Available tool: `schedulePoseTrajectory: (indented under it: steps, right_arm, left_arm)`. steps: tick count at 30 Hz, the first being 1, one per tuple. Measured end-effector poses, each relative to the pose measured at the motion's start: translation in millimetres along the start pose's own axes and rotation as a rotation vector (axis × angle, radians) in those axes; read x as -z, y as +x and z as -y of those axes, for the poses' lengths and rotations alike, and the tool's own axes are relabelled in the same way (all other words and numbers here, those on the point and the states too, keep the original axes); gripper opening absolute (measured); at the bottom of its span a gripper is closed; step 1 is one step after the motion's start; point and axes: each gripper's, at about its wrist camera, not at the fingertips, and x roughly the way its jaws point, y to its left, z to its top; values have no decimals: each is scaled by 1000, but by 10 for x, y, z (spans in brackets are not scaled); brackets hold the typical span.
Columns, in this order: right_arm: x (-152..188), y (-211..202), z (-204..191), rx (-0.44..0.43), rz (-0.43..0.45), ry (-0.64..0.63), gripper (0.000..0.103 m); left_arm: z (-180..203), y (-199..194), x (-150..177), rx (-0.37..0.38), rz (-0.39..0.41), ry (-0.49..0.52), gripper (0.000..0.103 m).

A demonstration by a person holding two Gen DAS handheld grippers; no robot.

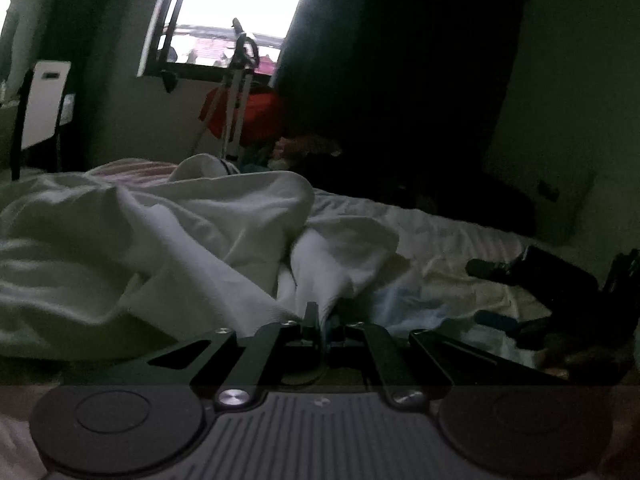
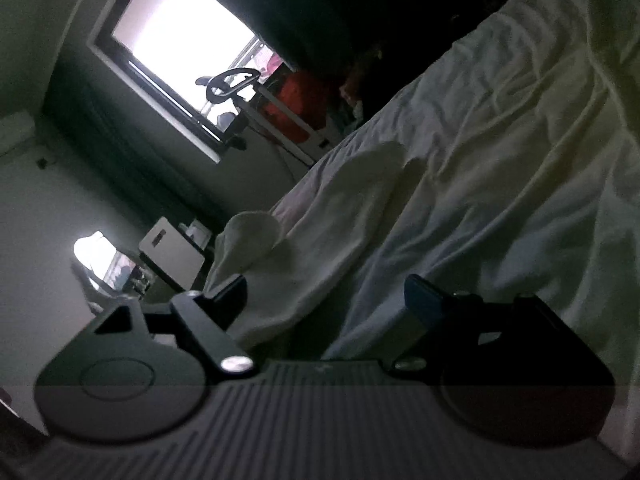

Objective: Fold clothes

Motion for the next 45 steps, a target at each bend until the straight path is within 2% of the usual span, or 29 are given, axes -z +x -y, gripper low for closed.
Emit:
schedulePoseTrajectory:
  steps: [4,6,7,13,18,20,23,25,27,28,31,33,38,41,43,45]
  right_arm:
    - [-92,315,313,-68,-22,211,79]
    - [-146,525,434,-85,-25,288,67]
    - [-165,620,486,-87,-38,320,66]
    - [-418,1201,700,-133,-61,375,61]
    - [-572,1667,746,-172,-82,376,60]
    - [-648,1825,705,-146,-86,342,59]
    - [-718,1986,658,-61,-70,323,50]
    - [-730,2042,659,-49,-56,321,39]
    - [-741,2096,662,-40,-42,320,17]
    - [-746,2123,663,-36,-34,320,12]
    - [-783,2059,617,-34,3,309,9]
    - [-893,1950,494,-34,34,258,9]
    - [-1223,1495,212,-15,118,164,8]
    - [-1455,1123,45,71,161,63,8]
    - [-1574,832,30,133,191,40,8]
    - [-1703,500,61,206,218,53,8]
  left_arm:
    - [26,-25,21,-14,11,-24,3]
    - [48,-54,31,-20,22,-42,3]
    - [58,-90,42,-22,34,-62,3]
    - [-139,-172,36,-32,98,-205,3]
    - [-262,-137,25,-51,108,-240,3]
    - [-318,-109,21,-56,103,-254,3]
    - [-431,-56,42,-66,101,-298,3]
    - [-496,6,61,-75,89,-337,3]
    - [-533,40,78,-77,83,-350,3]
    - [-539,58,86,-81,80,-347,3]
    - [-508,89,116,-90,68,-302,3]
    - [-481,102,125,-81,58,-278,3]
    - [-310,108,111,-25,48,-217,3]
    - [-106,126,135,1,35,-133,4]
    - [38,144,159,15,26,-68,5]
    - [158,193,197,62,-7,-33,13]
